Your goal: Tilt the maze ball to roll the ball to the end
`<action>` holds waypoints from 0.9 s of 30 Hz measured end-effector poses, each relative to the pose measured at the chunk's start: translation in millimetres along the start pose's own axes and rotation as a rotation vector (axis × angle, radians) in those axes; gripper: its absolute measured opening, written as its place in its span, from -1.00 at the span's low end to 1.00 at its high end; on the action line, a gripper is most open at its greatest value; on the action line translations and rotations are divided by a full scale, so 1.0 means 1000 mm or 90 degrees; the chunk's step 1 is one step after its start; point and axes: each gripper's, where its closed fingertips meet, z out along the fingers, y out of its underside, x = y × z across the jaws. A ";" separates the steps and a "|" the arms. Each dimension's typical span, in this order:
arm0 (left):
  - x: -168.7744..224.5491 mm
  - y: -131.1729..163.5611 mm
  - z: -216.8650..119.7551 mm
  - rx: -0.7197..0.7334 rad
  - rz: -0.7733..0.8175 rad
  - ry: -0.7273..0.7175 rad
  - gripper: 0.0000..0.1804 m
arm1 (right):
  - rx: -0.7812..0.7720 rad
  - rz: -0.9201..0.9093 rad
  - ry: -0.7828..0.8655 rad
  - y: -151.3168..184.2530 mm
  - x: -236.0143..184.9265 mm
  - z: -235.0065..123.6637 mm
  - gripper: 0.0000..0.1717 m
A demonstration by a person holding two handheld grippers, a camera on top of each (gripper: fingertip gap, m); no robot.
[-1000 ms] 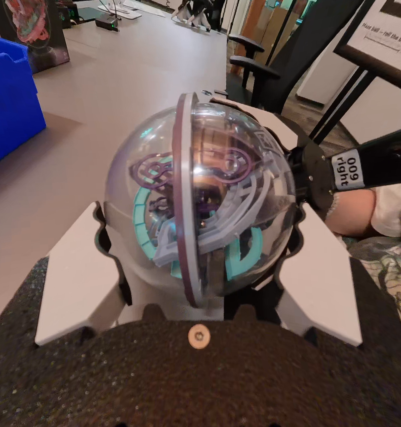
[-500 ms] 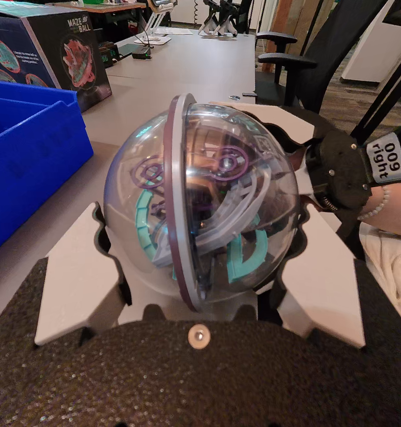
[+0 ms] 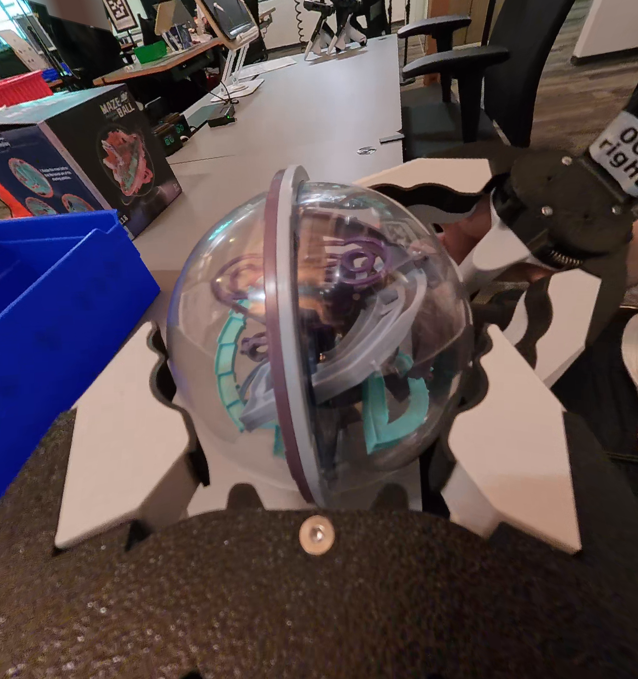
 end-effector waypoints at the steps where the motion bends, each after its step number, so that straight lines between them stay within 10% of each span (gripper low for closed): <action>1: 0.001 0.000 0.000 -0.001 0.008 0.000 0.73 | -0.004 0.001 -0.014 0.001 0.000 -0.003 0.76; 11: 0.007 -0.001 0.001 -0.007 0.042 0.000 0.73 | 0.011 0.022 -0.054 -0.006 0.040 -0.021 0.73; 20: 0.016 -0.003 0.001 0.013 0.109 0.023 0.73 | -0.013 0.026 -0.291 0.005 0.013 -0.006 0.65; 27: 0.016 0.000 0.000 0.020 0.138 0.032 0.73 | 0.001 -0.021 -0.235 0.008 0.009 -0.003 0.70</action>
